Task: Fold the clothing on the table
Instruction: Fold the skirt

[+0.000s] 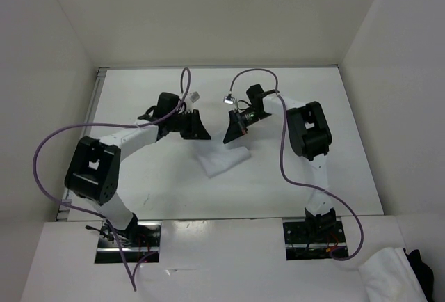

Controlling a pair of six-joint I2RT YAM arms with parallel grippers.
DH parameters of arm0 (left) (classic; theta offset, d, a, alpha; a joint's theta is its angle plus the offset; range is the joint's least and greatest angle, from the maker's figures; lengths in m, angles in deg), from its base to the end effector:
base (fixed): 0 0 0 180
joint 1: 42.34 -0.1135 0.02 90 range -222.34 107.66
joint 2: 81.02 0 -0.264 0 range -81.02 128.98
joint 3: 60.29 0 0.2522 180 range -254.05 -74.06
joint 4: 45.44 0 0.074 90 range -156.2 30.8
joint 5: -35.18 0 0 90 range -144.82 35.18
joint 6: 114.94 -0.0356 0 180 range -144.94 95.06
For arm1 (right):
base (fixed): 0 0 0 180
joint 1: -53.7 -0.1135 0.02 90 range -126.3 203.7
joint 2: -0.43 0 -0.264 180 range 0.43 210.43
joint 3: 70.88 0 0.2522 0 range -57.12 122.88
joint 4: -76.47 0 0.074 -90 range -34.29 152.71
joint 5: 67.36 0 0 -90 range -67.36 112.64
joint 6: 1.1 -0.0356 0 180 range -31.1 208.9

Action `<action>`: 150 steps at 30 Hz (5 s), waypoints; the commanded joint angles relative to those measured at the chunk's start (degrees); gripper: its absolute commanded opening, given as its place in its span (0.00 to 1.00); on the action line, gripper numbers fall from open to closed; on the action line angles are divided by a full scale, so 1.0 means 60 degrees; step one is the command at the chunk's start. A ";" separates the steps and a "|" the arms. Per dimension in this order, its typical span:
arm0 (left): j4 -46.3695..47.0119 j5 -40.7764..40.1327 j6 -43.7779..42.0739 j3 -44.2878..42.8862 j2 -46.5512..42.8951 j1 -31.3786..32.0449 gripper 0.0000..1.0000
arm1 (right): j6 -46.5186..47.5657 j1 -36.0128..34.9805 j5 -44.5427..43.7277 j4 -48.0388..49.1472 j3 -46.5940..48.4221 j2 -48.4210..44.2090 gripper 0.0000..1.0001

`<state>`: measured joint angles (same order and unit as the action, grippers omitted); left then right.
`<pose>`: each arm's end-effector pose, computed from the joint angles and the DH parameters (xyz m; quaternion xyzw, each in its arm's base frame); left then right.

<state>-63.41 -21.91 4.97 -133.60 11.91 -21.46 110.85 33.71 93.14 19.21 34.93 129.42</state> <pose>0.3233 -0.1440 0.2291 0.0570 0.8676 -0.4112 0.2736 0.3947 0.1793 0.1347 -0.3362 0.7427 0.5739 0.0779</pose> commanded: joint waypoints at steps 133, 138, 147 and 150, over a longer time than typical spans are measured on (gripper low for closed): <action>-0.2038 -0.0738 -0.0766 -0.1268 0.3262 0.0107 0.04 | -0.2590 -0.1151 -0.8951 0.1992 -0.1368 -0.1534 0.00; -0.1820 -0.0738 -0.0532 -0.1004 0.3350 0.0604 0.03 | -0.2677 -0.1151 -0.9273 0.1992 -0.0490 -0.1138 0.00; -0.1568 -0.0635 -0.0166 -0.1251 0.3805 0.1500 0.03 | -0.2795 -0.1050 -0.9173 0.2168 0.0991 -0.0653 0.00; -0.1744 -0.0752 -0.0166 -0.1558 0.3892 0.1588 0.06 | -0.2896 -0.0946 -0.8909 0.2416 0.1007 -0.0989 0.00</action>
<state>-70.16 -24.06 4.18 -142.35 32.39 -12.71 94.24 27.35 40.36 29.44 38.59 124.64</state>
